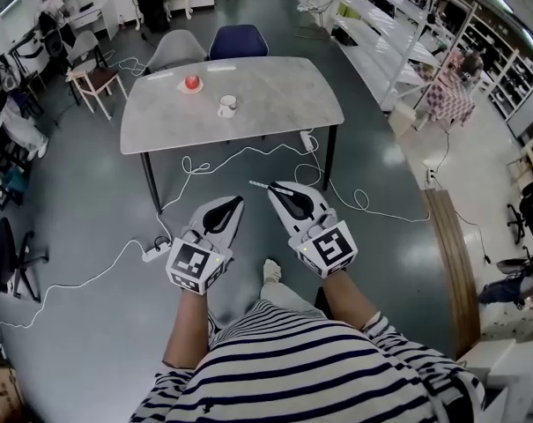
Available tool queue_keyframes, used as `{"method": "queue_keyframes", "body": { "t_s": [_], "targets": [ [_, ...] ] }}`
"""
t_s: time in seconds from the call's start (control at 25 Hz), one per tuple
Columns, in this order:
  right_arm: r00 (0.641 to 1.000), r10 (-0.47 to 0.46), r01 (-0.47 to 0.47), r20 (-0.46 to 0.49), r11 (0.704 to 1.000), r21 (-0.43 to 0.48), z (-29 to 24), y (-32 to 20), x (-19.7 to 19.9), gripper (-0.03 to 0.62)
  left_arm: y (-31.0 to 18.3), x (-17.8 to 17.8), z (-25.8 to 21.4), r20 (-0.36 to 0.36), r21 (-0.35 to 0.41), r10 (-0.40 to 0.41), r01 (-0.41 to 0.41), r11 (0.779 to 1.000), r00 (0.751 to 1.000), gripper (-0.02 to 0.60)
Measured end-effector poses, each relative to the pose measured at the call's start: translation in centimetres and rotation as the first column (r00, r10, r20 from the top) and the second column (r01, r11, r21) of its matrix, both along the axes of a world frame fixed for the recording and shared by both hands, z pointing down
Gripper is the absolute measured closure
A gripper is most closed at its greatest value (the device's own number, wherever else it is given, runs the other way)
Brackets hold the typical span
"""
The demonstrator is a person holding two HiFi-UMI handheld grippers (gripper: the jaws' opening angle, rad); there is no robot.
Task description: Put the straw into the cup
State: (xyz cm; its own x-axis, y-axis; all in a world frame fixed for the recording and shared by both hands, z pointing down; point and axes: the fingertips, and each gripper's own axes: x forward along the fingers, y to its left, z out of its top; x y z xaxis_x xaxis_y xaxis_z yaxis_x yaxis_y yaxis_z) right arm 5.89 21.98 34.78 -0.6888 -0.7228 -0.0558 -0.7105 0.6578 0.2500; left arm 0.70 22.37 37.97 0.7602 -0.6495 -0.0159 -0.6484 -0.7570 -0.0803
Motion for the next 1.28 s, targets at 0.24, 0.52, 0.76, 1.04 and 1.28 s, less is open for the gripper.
{"method": "queue_keyframes", "body": {
  "t_s": [0.24, 0.52, 0.76, 1.04, 1.28],
  "targets": [
    [1.0, -0.024, 0.024, -0.003, 1.0, -0.01, 0.5, -5.7, 0.3, 0.569, -5.6, 0.4, 0.6, 0.002, -0.016, -0.013, 0.013, 1.0, 1.0, 0.575],
    [0.999, -0.037, 0.037, 0.003, 0.999, -0.026, 0.5, -15.7, 1.7, 0.569, -15.4, 1.3, 0.2, -0.01, -0.013, -0.014, 0.014, 1.0, 1.0, 0.575],
    [0.998, -0.061, 0.061, 0.011, 0.998, -0.022, -0.3, -22.7, 3.0, 0.569, -22.3, 2.8, -0.8, -0.019, 0.013, -0.014, 0.015, 1.0, 1.0, 0.575],
    [0.996, -0.083, 0.082, 0.021, 0.996, 0.024, -2.3, -28.2, 5.2, 0.569, -28.1, 4.7, -2.3, -0.021, 0.055, -0.047, 0.048, 0.997, 0.999, 0.575],
    [0.996, -0.091, 0.09, 0.008, 0.995, 0.038, -2.9, -31.4, 5.2, 0.569, -30.5, 3.8, -2.0, -0.029, 0.046, -0.077, 0.078, 0.996, 0.997, 0.575]
  ]
}}
